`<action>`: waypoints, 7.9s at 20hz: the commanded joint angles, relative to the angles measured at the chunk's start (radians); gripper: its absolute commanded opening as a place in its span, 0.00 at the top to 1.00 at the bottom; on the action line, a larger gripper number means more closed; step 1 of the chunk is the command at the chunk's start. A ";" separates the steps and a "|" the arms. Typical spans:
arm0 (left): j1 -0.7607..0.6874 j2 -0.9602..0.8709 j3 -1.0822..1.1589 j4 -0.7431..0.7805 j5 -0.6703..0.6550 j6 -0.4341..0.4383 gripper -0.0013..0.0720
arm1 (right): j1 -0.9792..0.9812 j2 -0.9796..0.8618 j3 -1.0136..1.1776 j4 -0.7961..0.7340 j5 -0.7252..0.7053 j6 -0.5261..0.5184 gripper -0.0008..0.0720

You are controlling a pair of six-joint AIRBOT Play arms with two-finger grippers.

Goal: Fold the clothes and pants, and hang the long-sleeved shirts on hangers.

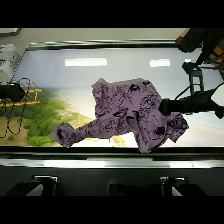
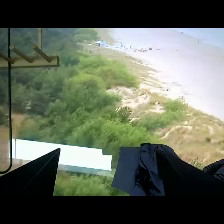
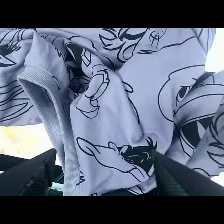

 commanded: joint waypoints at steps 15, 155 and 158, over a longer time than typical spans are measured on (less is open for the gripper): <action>0.000 0.000 0.001 0.000 0.000 0.000 0.01 | 0.000 -0.001 0.000 -0.001 -0.037 0.025 0.08; -0.360 -0.233 -0.326 -0.742 0.444 0.142 0.94 | 0.401 -0.150 0.140 -0.024 0.037 0.266 0.93; -0.367 -0.232 -0.262 -0.762 0.435 0.139 0.94 | 0.401 -0.159 0.137 0.132 0.056 0.257 0.93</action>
